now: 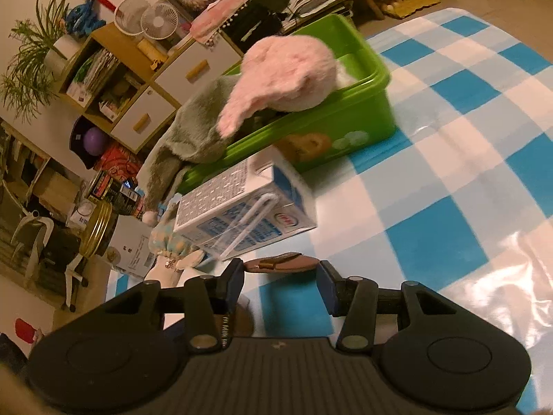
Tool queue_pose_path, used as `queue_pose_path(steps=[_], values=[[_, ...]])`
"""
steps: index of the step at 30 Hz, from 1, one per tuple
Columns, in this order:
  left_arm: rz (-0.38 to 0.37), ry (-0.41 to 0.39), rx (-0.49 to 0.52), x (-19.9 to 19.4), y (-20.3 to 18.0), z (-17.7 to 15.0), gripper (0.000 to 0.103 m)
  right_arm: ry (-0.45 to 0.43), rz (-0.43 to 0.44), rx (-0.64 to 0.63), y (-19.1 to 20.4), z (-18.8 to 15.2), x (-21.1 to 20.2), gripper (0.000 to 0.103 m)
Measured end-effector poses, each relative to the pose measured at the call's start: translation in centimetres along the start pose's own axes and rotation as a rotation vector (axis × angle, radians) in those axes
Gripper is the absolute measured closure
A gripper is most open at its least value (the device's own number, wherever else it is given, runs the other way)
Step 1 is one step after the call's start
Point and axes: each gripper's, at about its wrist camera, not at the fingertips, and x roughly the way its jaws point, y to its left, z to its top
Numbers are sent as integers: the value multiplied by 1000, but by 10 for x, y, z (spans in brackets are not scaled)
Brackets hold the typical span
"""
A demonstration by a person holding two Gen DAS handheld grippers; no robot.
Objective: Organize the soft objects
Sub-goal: 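Grasp a brown round coaster upright with the left tool, then grasp the brown 'I'm Milk tea' coaster with the right tool while the left tool holds its coaster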
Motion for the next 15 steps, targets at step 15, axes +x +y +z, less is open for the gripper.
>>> queue_pose_path(steps=[15], values=[[-10,-28,-9,-3,-5,8,102,-6,15,11,-8,0,-21,88]])
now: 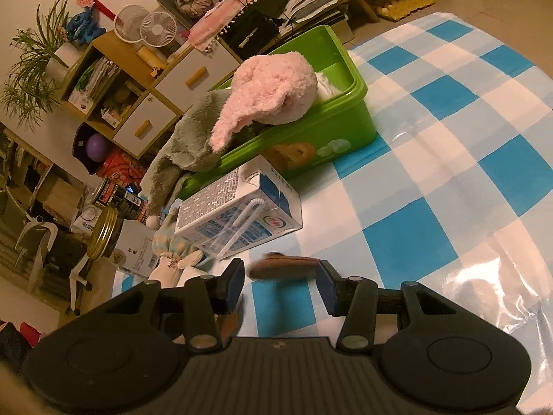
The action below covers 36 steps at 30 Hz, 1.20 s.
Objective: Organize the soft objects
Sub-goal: 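Grasp the brown 'I'm Milk tea' coaster with the right tool while the left tool holds its coaster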
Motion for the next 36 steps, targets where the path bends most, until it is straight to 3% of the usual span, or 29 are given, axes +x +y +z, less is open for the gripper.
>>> queue_pose_path(steps=[8,16,22,29,36], values=[[-2,-12,-16,-2,1,4,102,-11,-4,-14,2,1,-7,88],[30,31,18,7,0,-1,99,-17,-48,-62,4,-2,-2,87],[42,71,29,14,2,-7,92,-3,-125,-234,16,-13,16,77],[51,67,41,14,0,-7,93,-8,-173,-496,32,-35,29,68],[55,64,31,13,1,-7,97,-10,-240,-648,42,-50,43,68]])
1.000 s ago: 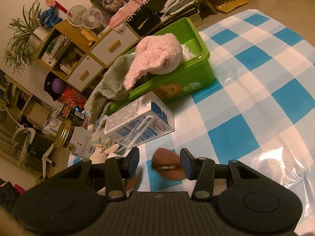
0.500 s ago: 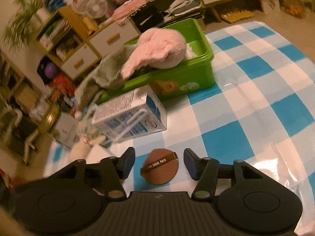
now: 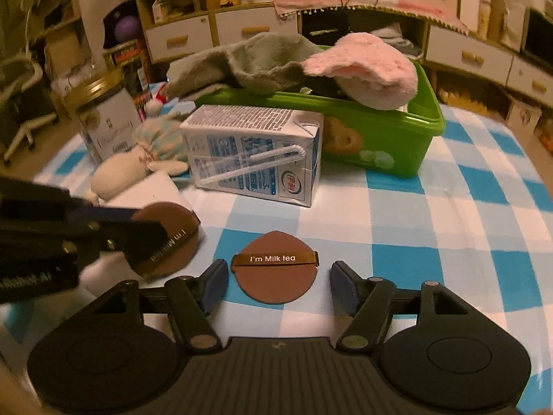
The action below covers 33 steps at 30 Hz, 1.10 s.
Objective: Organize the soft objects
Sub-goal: 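Grasp the brown 'I'm Milk tea' coaster with the right tool while the left tool holds its coaster, then carry both brown coasters into the green bin and open both tools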
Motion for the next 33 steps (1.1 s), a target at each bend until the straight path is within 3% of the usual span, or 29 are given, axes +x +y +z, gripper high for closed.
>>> queue_pose_path(steps=[3,4,12,33], values=[[2,-2,-7,-1,0,1,98,-8,-7,-32,3,0,1,72],[2,-2,-10,-1,0,1,98,-11,-3,-36,3,1,1,79],[-4,-18,-25,-4,0,5,99,-24,20,25,-3,6,-7,87],[-25,-101,-98,-26,10,35,99,-47,179,308,-39,22,-36,87]])
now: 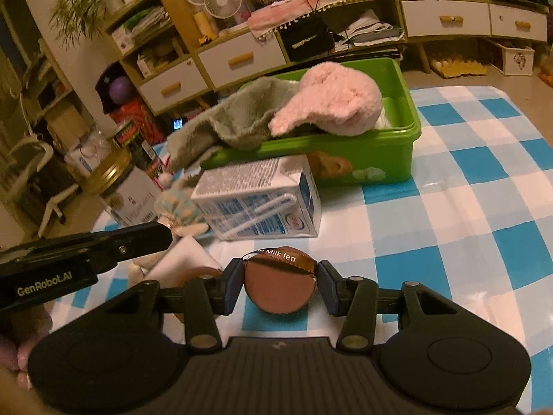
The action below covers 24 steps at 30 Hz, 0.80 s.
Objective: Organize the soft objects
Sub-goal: 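Carry both brown coasters into the green bin and open both tools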
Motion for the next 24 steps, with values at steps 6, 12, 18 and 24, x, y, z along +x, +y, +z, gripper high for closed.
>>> queue_pose_path(steps=[6,12,18,24], values=[[9,109,67,15,-6,-10,92,-18,6,9,-1,5,-8,87],[8,156,105,24,-10,-21,72,-4,-2,0,0,3,-4,87],[44,182,172,29,-20,-28,98,-2,0,-8,1,2,-4,87],[58,114,142,18,-18,-17,102,-18,12,-4,5,7,-9,87]])
